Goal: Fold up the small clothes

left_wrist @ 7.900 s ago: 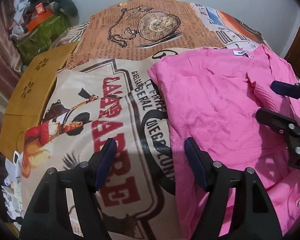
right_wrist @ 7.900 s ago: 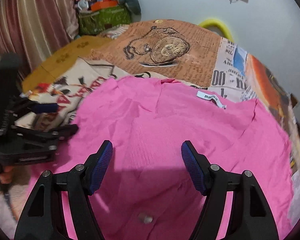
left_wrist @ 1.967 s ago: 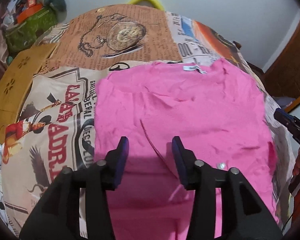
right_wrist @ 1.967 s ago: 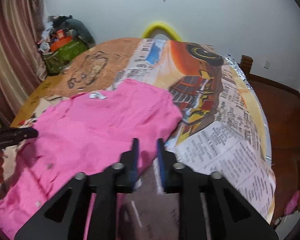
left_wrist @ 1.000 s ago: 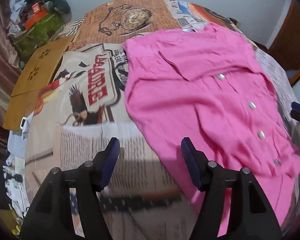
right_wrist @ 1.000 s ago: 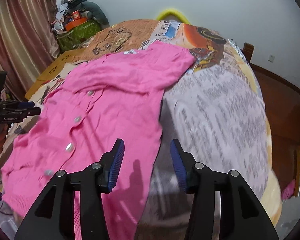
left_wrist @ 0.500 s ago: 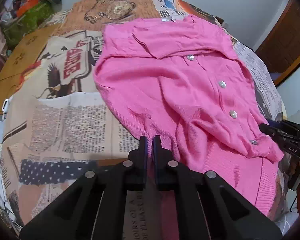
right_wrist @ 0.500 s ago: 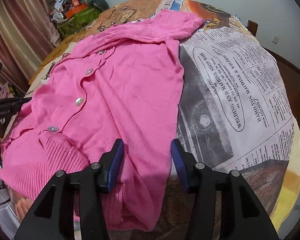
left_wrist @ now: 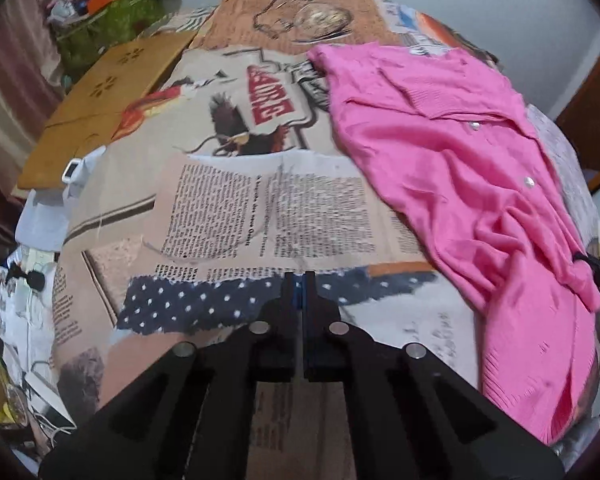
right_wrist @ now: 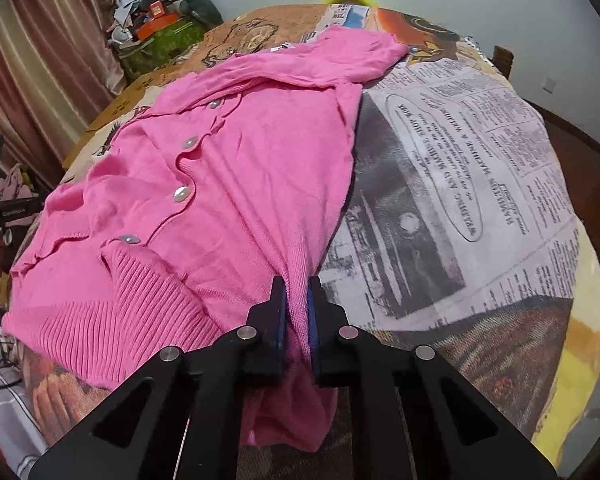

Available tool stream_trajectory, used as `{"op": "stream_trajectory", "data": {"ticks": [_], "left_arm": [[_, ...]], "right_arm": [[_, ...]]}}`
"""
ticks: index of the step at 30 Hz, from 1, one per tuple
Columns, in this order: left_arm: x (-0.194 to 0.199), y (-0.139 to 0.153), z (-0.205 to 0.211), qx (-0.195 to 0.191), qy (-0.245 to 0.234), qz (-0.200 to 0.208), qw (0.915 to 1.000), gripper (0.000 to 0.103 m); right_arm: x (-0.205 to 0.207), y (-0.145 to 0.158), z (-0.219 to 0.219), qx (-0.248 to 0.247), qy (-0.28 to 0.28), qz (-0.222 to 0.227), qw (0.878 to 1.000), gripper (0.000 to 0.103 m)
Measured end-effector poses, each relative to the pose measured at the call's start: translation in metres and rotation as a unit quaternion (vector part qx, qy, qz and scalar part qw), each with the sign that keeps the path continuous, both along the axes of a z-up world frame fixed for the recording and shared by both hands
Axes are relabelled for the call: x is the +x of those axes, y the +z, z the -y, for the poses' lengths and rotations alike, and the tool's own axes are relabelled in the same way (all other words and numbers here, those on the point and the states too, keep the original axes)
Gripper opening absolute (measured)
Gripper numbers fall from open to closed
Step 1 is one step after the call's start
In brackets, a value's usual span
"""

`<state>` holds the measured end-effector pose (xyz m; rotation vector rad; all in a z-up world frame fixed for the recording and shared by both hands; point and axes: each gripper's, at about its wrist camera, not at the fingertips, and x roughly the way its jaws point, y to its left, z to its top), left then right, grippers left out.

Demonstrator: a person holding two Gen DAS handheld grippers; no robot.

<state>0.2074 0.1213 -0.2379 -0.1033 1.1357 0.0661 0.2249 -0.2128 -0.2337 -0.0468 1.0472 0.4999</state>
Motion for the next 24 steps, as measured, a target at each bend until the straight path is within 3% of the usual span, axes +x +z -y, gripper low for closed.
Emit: {"op": "stream_trajectory", "data": {"ticks": [4, 8, 13, 16, 17, 18, 20, 24], "left_arm": [[0.003, 0.018, 0.019, -0.006, -0.024, 0.017, 0.9995, 0.014], [0.011, 0.029, 0.047, -0.026, -0.055, 0.032, 0.9976, 0.037], [0.014, 0.034, 0.085, -0.050, -0.106, 0.044, 0.9922, 0.044], [0.018, 0.025, 0.098, -0.048, -0.117, 0.032, 0.9915, 0.043], [0.019, 0.020, 0.102, -0.043, -0.118, 0.026, 0.9918, 0.031], [0.020, 0.015, 0.103, -0.039, -0.117, 0.019, 0.9922, 0.005], [0.018, 0.011, 0.098, -0.046, -0.108, 0.014, 0.9929, 0.003], [0.000, 0.029, 0.082, -0.045, -0.093, 0.051, 0.9934, 0.003]], "right_arm": [[0.002, 0.004, -0.001, -0.005, -0.007, 0.003, 1.000, 0.011], [-0.001, 0.018, 0.001, 0.000, -0.017, 0.021, 1.000, 0.018], [-0.006, 0.026, 0.007, 0.005, -0.024, 0.033, 0.999, 0.024], [-0.006, 0.021, 0.011, 0.013, -0.029, 0.018, 0.999, 0.024], [-0.005, 0.019, 0.012, 0.015, -0.030, 0.013, 0.999, 0.024], [-0.006, 0.016, 0.012, 0.015, -0.031, 0.008, 0.999, 0.024], [-0.007, 0.012, 0.011, 0.015, -0.030, 0.000, 0.999, 0.024], [-0.010, 0.008, 0.011, 0.011, -0.025, -0.006, 1.000, 0.024]]}}
